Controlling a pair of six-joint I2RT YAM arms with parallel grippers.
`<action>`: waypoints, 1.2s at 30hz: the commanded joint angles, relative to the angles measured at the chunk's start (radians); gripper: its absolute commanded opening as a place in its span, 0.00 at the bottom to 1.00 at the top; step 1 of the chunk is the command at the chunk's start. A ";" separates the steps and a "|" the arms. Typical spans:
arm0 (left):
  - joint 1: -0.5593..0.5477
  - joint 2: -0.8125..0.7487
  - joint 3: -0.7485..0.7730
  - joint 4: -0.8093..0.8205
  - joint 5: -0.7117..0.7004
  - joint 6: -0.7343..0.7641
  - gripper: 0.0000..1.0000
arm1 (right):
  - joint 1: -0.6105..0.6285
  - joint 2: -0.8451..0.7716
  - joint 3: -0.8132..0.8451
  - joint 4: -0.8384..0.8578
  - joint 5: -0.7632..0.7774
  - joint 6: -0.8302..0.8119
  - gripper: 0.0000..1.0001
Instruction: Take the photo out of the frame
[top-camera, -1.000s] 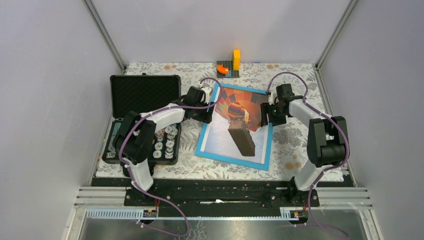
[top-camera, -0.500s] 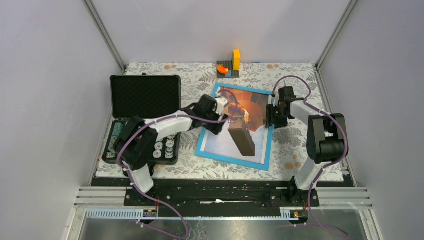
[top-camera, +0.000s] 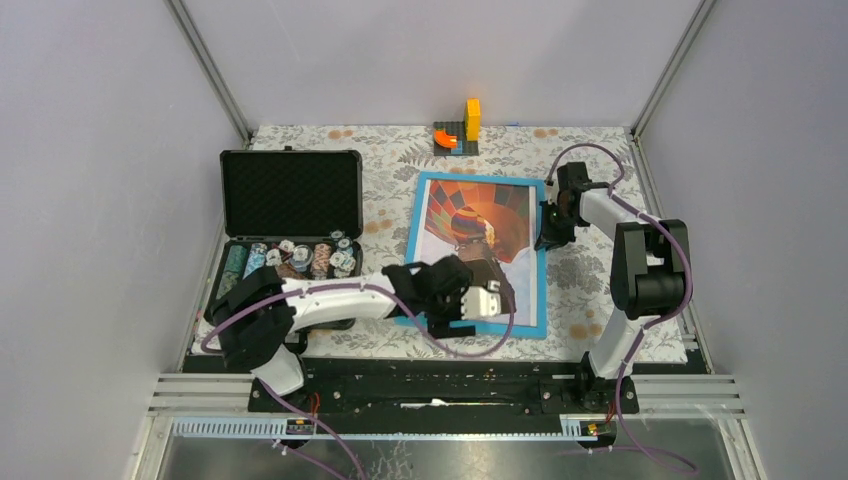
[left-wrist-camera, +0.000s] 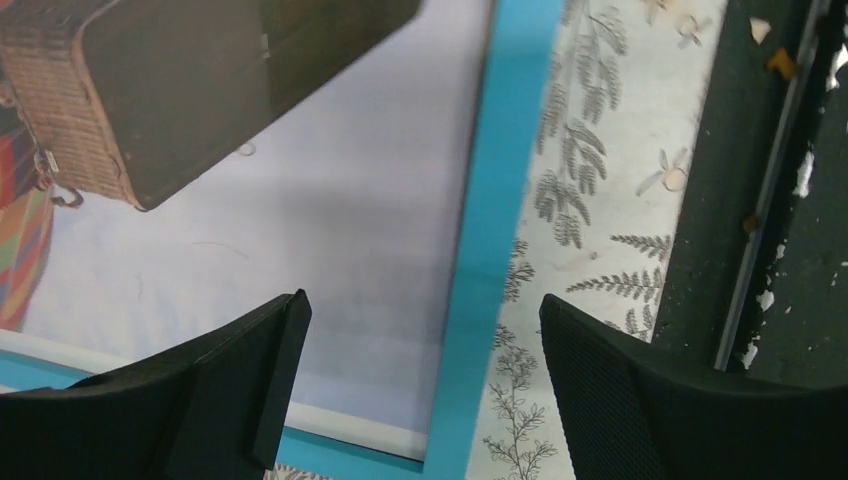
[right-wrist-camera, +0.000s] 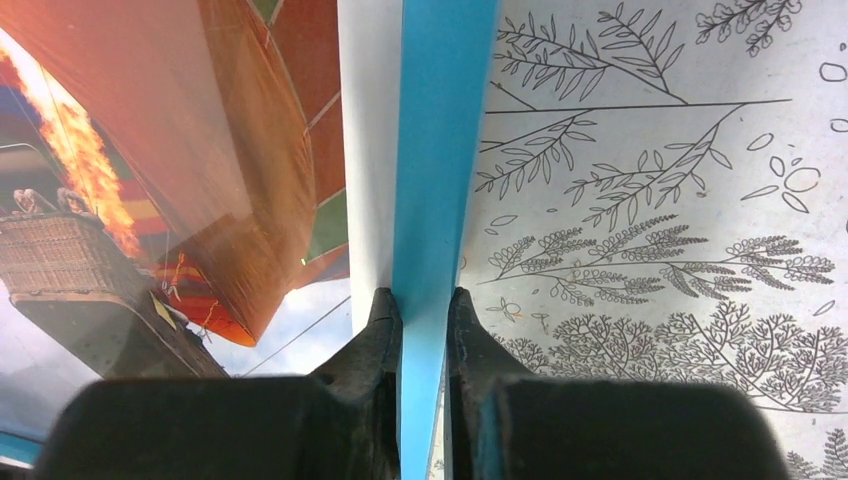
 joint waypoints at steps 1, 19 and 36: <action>-0.137 -0.068 -0.069 0.116 -0.227 0.118 0.91 | 0.008 -0.032 0.076 -0.082 -0.038 0.031 0.00; -0.426 0.190 -0.008 0.446 -0.738 0.075 0.93 | 0.007 -0.106 0.146 -0.160 -0.137 0.095 0.00; -0.497 0.336 -0.060 0.772 -1.019 0.199 0.38 | 0.005 -0.167 0.118 -0.175 -0.254 0.109 0.20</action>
